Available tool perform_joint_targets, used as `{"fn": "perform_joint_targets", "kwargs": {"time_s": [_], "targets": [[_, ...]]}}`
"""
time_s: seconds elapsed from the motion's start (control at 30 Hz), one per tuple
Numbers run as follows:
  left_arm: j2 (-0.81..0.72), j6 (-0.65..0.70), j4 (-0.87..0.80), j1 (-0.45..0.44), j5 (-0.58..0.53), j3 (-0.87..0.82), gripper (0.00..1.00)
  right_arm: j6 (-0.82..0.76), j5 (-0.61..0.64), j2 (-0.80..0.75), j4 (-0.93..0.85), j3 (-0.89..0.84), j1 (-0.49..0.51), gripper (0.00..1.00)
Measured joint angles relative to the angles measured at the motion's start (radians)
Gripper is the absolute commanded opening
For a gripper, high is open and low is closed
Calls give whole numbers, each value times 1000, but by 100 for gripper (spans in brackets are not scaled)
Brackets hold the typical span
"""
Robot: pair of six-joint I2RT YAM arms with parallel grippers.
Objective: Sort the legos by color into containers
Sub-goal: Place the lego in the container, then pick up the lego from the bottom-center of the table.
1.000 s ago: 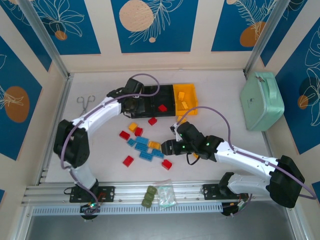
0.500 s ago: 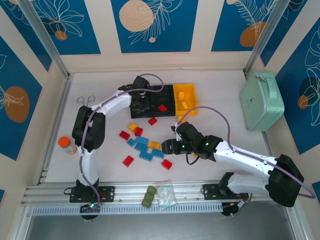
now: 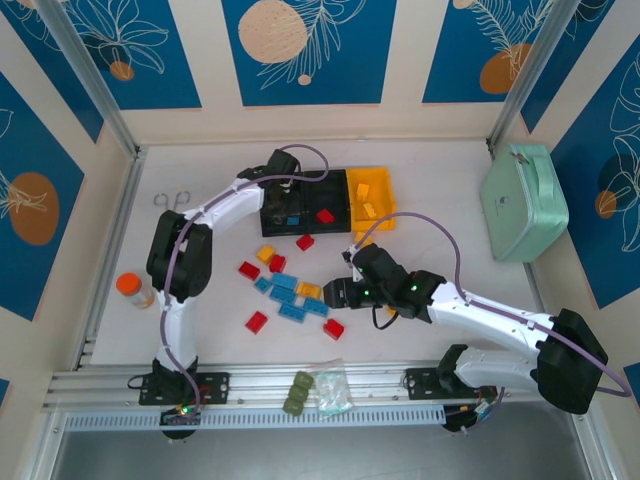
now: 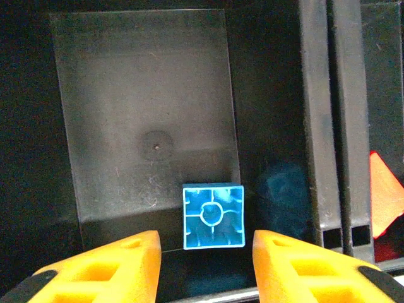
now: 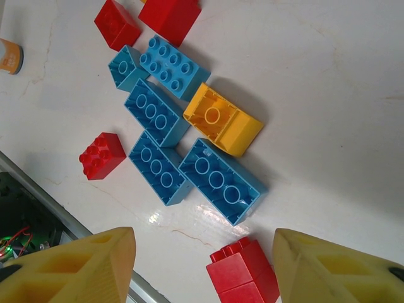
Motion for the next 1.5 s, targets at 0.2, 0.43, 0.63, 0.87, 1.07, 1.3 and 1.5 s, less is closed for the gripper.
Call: {"fn": "perform_joint_targets", "kwargs": {"time_s": [0.2, 0.43, 0.63, 0.87, 1.07, 1.3, 1.5], "targets": [[-155, 0, 6, 0, 7, -95, 44, -7, 7, -5, -13, 0, -18, 60], [-390, 1, 28, 0, 46, -266, 47, -18, 7, -9, -35, 12, -32, 64], [-538, 0, 47, 0, 101, -455, 49, -83, 2, 31, -68, 63, -32, 68], [-745, -24, 59, 0, 162, -676, 53, -235, -23, 167, -99, 143, -33, 68], [-920, -79, 62, 0, 186, -856, 55, -340, -44, 293, -105, 182, -33, 68], [-985, -118, 58, 0, 187, -951, 55, -389, -50, 436, -103, 220, 4, 66], [-985, -129, 59, 0, 187, -956, 56, -397, -49, 512, -104, 245, 42, 62]]}}
